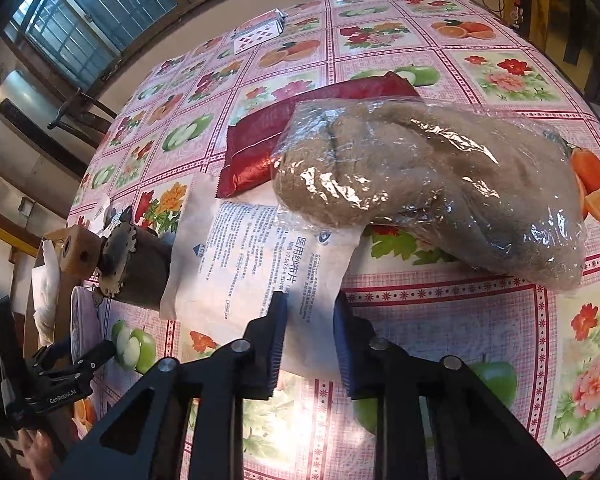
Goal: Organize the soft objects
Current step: 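Grasp the clear plastic accessory box with the left tool while the right tool grasps the white paper packet, then lift and carry the clear box and paper packet with both tools to the cardboard box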
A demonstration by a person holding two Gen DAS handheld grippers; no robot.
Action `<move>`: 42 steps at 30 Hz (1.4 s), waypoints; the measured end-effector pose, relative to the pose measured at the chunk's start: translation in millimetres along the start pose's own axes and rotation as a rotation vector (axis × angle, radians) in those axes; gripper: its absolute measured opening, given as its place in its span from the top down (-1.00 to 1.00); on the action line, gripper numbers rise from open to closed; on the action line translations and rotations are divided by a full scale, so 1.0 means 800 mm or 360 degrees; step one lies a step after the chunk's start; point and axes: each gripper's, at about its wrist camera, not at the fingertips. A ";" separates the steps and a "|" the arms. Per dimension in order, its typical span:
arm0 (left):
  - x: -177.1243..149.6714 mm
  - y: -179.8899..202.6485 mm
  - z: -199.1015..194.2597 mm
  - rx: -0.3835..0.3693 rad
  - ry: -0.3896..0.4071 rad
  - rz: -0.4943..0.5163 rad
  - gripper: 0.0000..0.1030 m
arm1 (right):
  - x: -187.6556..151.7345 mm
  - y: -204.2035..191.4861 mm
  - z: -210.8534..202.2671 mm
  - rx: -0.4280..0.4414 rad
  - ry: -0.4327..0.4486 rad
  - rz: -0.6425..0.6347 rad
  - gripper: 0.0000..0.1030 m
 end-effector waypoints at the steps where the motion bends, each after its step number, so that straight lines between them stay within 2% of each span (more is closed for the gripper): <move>1: 0.000 0.001 -0.002 0.0003 0.0013 0.0007 -0.66 | -0.002 0.003 -0.001 -0.0012 0.0006 -0.0003 0.88; 12: -0.007 -0.003 -0.006 -0.0044 0.0067 0.0012 -0.62 | -0.029 0.025 -0.027 0.0219 0.0118 0.0081 0.98; 24: -0.014 -0.006 -0.029 -0.0111 0.0131 0.0037 -0.61 | -0.058 0.010 -0.105 0.0435 0.0251 0.0039 0.98; 36: -0.022 -0.002 -0.095 -0.0232 0.0244 0.0112 -0.61 | -0.086 -0.038 -0.173 0.0572 0.0335 -0.0103 0.99; 39: -0.024 -0.014 -0.112 -0.0211 0.0276 0.0124 -0.61 | -0.092 -0.060 -0.190 0.0621 0.0343 -0.0157 0.99; 42: -0.026 -0.037 -0.126 -0.0141 0.0305 0.0111 -0.61 | -0.096 -0.089 -0.202 0.0701 0.0340 -0.0213 0.99</move>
Point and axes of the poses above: each gripper's, at about its wrist camera, not at the fingertips, and z roughly the way its jaws point, y to its right, x to its top, and after that the axes turned 7 degrees about z, right-handed
